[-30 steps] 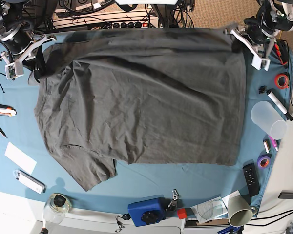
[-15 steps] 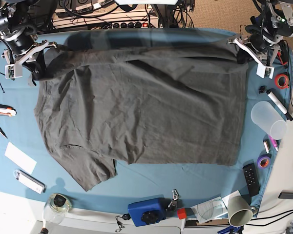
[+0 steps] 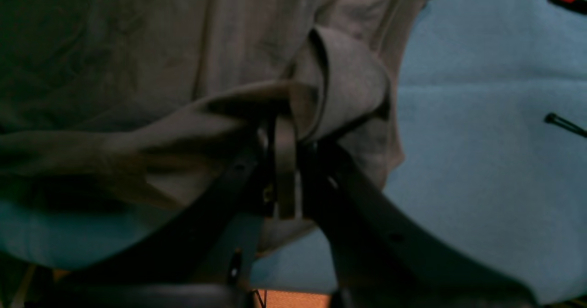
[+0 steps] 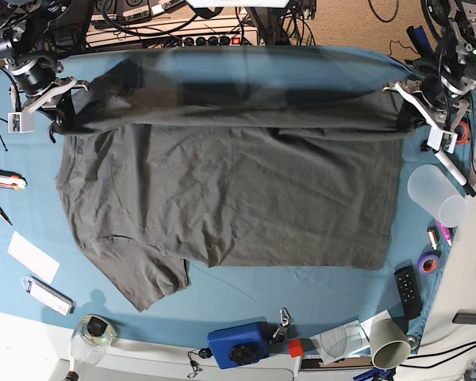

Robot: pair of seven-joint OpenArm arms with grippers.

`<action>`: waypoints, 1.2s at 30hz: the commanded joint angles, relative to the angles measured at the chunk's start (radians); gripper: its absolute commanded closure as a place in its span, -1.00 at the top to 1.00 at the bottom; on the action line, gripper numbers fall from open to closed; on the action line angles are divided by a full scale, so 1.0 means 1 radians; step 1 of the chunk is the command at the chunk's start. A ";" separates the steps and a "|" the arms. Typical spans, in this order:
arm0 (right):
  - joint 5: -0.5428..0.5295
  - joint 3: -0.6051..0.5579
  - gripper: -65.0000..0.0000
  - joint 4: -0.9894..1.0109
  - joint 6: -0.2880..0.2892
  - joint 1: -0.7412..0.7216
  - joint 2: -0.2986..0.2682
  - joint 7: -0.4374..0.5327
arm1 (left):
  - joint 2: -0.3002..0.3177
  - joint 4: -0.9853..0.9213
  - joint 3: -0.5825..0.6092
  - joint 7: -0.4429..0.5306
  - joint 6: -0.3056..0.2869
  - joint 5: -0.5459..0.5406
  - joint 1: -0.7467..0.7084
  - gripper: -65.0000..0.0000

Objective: Fold the T-shirt properly
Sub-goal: 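Lift the collar edge with both grippers and fold it toward the hem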

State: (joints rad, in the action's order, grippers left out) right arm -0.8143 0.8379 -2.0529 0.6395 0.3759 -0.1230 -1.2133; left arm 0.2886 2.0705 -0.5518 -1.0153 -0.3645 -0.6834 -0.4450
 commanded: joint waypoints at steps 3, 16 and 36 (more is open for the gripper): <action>0.016 0.007 -1.00 -0.013 -0.001 -0.014 -0.012 0.039 | 0.011 -0.007 0.015 0.023 -0.002 -0.008 0.017 -1.00; 0.129 -0.095 -1.00 -0.013 -0.002 -0.050 -0.012 0.105 | 0.011 -0.055 0.117 0.076 0.031 0.148 0.119 -1.00; 0.251 -0.169 -1.00 0.313 -0.005 -0.339 -0.013 0.160 | 0.011 -0.238 0.118 0.096 0.001 0.145 0.285 -1.00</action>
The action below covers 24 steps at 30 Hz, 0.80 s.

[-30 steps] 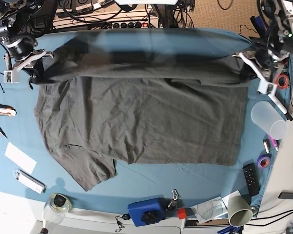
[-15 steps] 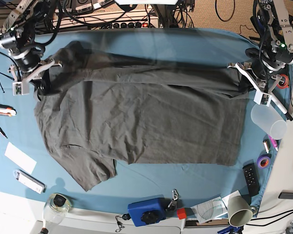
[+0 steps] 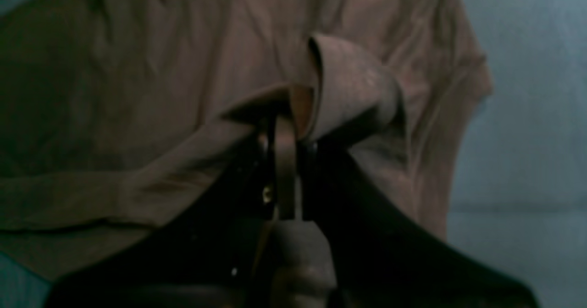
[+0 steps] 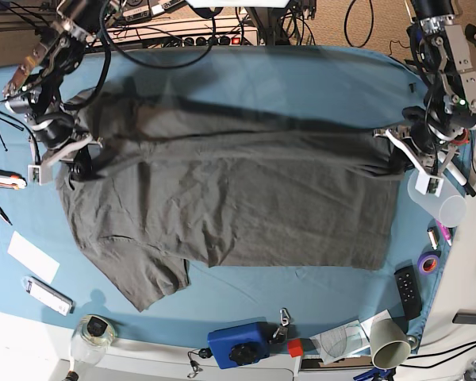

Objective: Fold the T-shirt properly
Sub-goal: 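Lift the collar edge with both grippers and fold it toward the hem, then lower the folded edge onto the shirt body and open both grippers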

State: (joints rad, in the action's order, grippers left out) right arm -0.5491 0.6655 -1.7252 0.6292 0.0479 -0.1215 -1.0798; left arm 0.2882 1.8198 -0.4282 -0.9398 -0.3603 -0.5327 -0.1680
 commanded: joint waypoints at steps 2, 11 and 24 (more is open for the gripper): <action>-0.015 0.003 -1.00 0.023 0.005 -0.039 -0.014 0.027 | 0.011 -0.016 -0.006 0.021 -0.003 -0.005 0.021 -1.00; 0.027 0.003 -1.00 0.140 0.005 -0.166 -0.015 0.039 | 0.011 -0.086 -0.006 0.021 -0.003 -0.005 0.087 -1.00; 0.077 0.003 -1.00 0.282 0.006 -0.299 -0.028 0.041 | 0.011 -0.209 -0.006 0.029 -0.003 -0.006 0.182 -1.00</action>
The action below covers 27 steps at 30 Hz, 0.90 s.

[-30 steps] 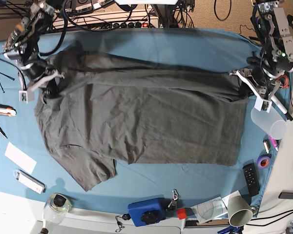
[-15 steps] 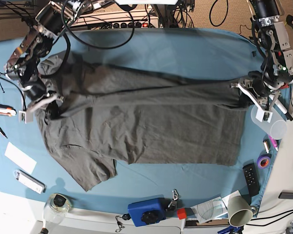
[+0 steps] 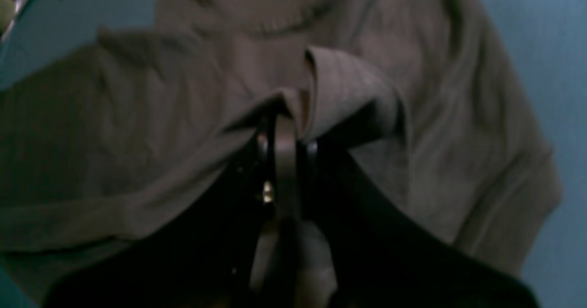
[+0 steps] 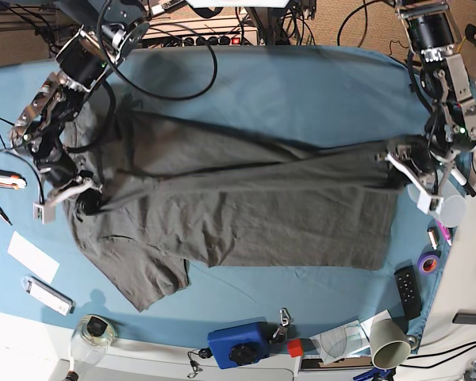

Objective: Fold the T-shirt properly
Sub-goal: 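Lower the folded edge onto the shirt body and open both grippers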

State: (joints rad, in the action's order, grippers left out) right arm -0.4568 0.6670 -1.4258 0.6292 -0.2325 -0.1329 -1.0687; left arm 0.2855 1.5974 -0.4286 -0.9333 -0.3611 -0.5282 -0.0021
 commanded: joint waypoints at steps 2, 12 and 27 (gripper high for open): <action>-0.010 0.002 -1.00 -0.018 0.006 -0.022 -0.017 0.031 | 0.014 -0.012 -0.005 0.022 -0.004 -0.011 0.037 -1.00; -0.032 0.002 -0.60 -0.018 0.069 -0.023 -0.017 0.023 | 0.029 -0.032 -0.005 0.032 -0.145 -0.033 0.061 -0.60; -0.251 0.002 -0.39 -0.019 0.055 -0.094 -0.127 -0.132 | 0.094 0.027 -0.006 -0.237 -0.130 -0.259 0.097 -0.26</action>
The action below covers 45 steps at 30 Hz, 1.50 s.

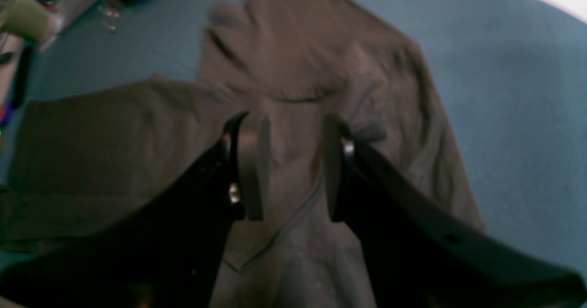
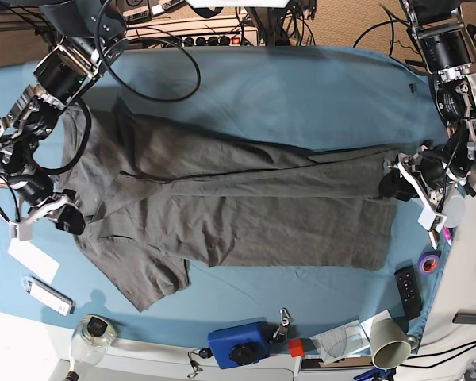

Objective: Fold the T-shirt properly
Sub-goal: 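Lower the folded edge onto the shirt body and open both grippers, then move both grippers back to the folded edge of the shirt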

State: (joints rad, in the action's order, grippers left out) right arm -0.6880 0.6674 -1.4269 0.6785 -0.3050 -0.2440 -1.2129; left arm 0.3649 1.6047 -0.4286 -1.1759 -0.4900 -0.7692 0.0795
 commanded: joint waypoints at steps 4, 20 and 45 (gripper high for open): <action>-0.035 0.020 -0.39 -0.018 0.005 -0.022 -0.017 -0.024 | 0.015 0.066 -0.006 -0.007 0.007 -0.018 -0.016 -0.26; -0.346 0.275 -0.39 -0.059 0.005 0.220 -0.019 -0.183 | 0.014 0.454 -0.288 -0.007 0.021 -0.090 -0.370 -0.26; -0.359 0.335 -0.12 -0.328 -0.013 0.671 -0.019 -0.119 | -0.114 0.606 -0.492 -0.006 0.021 -0.159 -0.567 -0.26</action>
State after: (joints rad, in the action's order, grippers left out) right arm -1.0245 0.9966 -1.7409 0.6567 0.3660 -0.2432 -1.3525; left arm 0.2405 2.1952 -0.9157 -1.1999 -0.4652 -0.9104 -0.4847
